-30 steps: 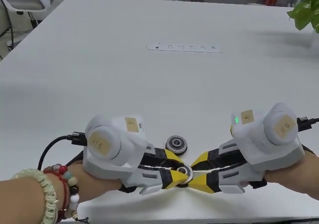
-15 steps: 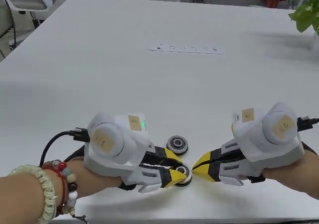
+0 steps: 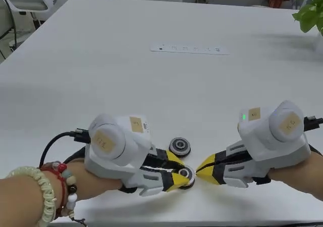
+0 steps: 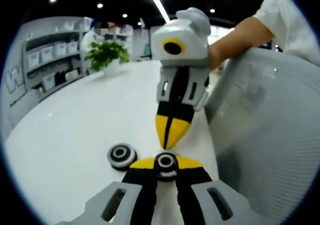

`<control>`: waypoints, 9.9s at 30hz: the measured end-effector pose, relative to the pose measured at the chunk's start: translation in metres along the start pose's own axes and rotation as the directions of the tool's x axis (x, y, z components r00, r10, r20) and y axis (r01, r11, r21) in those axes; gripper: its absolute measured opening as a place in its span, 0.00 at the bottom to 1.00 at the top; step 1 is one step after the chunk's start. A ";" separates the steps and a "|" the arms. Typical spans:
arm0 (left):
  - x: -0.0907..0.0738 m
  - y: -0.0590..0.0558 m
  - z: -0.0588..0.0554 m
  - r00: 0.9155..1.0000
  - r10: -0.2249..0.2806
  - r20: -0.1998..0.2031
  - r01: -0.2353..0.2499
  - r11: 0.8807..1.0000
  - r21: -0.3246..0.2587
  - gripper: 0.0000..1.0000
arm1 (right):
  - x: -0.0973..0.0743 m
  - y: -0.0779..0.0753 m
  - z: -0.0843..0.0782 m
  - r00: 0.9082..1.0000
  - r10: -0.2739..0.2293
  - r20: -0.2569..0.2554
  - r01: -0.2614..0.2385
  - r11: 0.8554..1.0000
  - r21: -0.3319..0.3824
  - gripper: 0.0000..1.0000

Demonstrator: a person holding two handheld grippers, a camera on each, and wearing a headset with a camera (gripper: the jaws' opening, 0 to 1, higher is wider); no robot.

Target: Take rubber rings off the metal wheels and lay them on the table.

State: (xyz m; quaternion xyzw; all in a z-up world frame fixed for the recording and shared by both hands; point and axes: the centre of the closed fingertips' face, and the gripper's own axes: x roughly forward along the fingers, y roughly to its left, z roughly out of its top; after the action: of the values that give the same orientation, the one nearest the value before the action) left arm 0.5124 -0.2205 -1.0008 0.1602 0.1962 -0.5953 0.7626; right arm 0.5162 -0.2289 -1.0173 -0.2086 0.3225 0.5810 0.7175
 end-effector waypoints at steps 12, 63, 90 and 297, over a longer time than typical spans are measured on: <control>0.003 0.009 -0.001 1.000 0.023 0.013 -0.023 1.000 0.016 0.13 | 0.004 0.005 -0.002 1.000 0.022 -0.003 -0.022 1.000 -0.010 0.10; 0.003 0.010 0.002 0.999 0.041 0.020 -0.041 0.999 0.009 0.13 | 0.006 0.002 0.001 1.000 0.018 -0.002 -0.018 0.999 0.043 0.15; 0.003 0.010 0.002 0.999 0.040 0.023 -0.041 0.999 0.009 0.13 | 0.002 0.002 -0.005 1.000 0.022 -0.011 -0.021 0.997 0.072 0.00; 0.004 0.008 0.002 0.999 0.031 0.030 -0.032 0.999 0.037 0.14 | -0.010 0.004 0.031 0.972 0.067 0.223 -0.170 0.862 0.478 0.00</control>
State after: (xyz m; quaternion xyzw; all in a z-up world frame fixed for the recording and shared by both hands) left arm 0.5212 -0.2233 -1.0007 0.1688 0.1710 -0.5891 0.7715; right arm 0.5179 -0.2138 -0.9879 0.0613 0.3992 0.5403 0.7382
